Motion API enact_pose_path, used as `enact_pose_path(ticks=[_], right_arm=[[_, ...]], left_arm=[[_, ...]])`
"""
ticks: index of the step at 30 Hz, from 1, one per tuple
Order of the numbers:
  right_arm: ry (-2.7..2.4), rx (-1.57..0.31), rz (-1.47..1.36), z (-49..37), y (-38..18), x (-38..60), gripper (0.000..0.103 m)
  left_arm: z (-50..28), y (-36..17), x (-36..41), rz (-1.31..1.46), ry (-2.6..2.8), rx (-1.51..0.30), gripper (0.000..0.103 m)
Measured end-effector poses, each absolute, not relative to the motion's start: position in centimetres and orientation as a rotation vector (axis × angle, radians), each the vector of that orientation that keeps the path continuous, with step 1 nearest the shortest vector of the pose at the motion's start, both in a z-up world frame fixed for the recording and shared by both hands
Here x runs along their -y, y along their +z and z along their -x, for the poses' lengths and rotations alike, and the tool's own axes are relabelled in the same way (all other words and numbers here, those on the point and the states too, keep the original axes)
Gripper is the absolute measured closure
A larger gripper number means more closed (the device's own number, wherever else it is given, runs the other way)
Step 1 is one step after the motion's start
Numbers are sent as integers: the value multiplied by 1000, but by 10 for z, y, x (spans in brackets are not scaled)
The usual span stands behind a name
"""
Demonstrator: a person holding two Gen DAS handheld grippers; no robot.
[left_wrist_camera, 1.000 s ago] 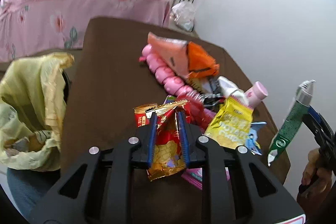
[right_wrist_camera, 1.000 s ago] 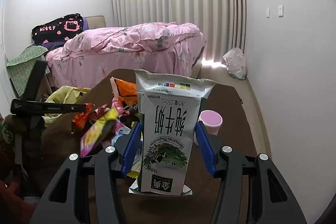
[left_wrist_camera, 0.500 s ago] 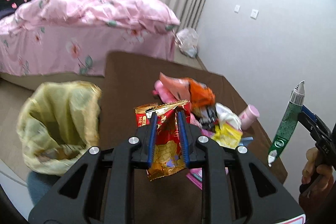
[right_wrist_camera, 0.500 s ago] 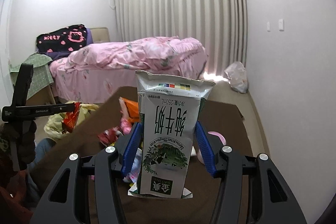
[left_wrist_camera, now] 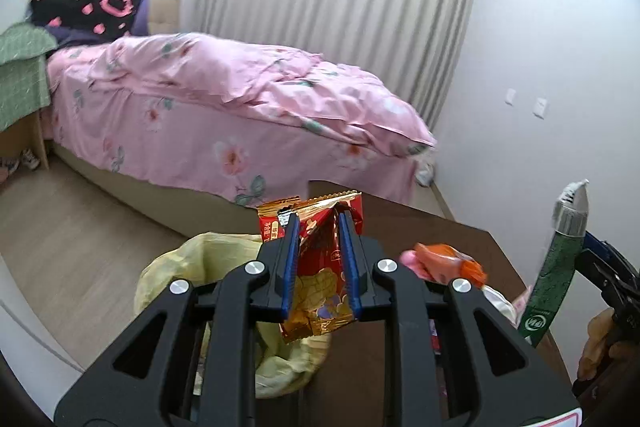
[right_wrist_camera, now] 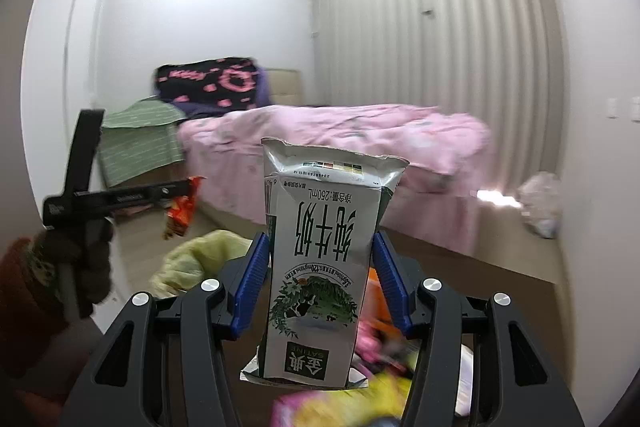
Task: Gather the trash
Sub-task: 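Drop the red wrapper and milk carton into the yellow bin with both grippers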
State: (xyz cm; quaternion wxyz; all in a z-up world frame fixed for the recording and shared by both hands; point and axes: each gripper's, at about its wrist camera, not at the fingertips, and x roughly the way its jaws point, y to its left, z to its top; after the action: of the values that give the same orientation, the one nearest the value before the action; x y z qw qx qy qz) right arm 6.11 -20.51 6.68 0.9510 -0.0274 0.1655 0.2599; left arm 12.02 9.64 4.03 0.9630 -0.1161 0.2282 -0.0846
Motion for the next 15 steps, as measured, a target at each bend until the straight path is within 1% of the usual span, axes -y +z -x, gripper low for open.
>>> enact_pose_path(ticks=[3,8,12,15], right_arm=[[612,-362,29,-99,66,175,53],[745,-363,15,-156,64,111,53],[857,-402,-31,-200,49,65,53],[921,-496,-71,-229,23,40,53]], left_arm=[[-134,12,-118,309,-126,-503,84],[-162,-42,-140,417,-53,-620,84],[-156,-55,-160,464,69,-597,84],[-149,-53,-175,510,119,-557,84]])
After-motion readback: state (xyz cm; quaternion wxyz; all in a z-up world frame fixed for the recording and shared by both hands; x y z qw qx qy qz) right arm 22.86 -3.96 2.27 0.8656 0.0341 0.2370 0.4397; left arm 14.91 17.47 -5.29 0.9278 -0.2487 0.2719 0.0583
